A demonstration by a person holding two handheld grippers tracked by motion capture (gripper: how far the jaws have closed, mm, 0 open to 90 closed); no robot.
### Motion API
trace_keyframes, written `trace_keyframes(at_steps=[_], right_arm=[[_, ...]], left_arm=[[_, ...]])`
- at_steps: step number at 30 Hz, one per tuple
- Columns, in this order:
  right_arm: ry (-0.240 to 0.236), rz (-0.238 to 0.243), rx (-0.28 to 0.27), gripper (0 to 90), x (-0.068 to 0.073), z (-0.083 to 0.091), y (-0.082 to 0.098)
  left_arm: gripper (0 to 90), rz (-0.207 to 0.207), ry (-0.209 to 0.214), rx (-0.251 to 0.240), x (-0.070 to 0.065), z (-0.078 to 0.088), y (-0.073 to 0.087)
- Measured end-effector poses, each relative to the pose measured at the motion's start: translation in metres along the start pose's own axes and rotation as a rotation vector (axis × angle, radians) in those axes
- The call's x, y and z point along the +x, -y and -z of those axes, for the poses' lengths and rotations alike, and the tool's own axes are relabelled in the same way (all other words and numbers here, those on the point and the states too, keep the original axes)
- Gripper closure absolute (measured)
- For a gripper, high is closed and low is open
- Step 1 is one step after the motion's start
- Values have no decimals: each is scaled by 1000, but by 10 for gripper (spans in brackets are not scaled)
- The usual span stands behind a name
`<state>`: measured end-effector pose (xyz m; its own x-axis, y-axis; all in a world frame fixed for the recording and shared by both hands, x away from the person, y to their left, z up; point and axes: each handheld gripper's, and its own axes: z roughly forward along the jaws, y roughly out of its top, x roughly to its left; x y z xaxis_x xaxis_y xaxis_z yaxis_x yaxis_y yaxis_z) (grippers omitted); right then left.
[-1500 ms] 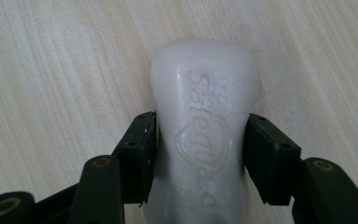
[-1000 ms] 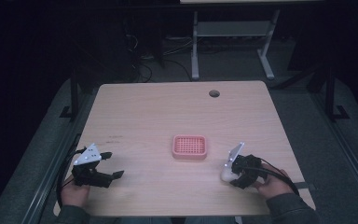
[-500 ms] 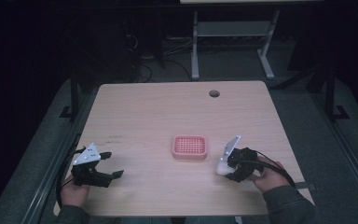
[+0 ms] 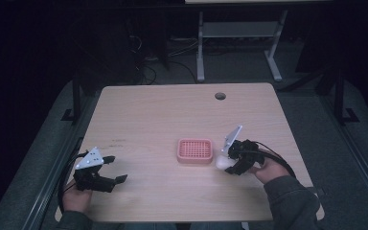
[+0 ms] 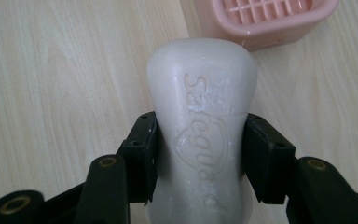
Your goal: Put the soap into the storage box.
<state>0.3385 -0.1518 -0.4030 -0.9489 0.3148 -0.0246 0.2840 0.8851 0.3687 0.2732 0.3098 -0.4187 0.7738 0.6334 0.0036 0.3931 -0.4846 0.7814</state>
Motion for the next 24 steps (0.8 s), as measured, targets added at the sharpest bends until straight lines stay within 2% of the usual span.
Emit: trace_keyframes(at_steps=[10,14,24], right_arm=[[-24,24,-7,495,-9,-6,-19],[-31,17,-18,494,-14,-8,-26],[-43,33,-2,494,-21,-15,-44]], left_arm=[[148,1,-2,-2,0,1,0],[148,2,-2,-3,0,1,0],[148,5,-2,-11,1,1,0]])
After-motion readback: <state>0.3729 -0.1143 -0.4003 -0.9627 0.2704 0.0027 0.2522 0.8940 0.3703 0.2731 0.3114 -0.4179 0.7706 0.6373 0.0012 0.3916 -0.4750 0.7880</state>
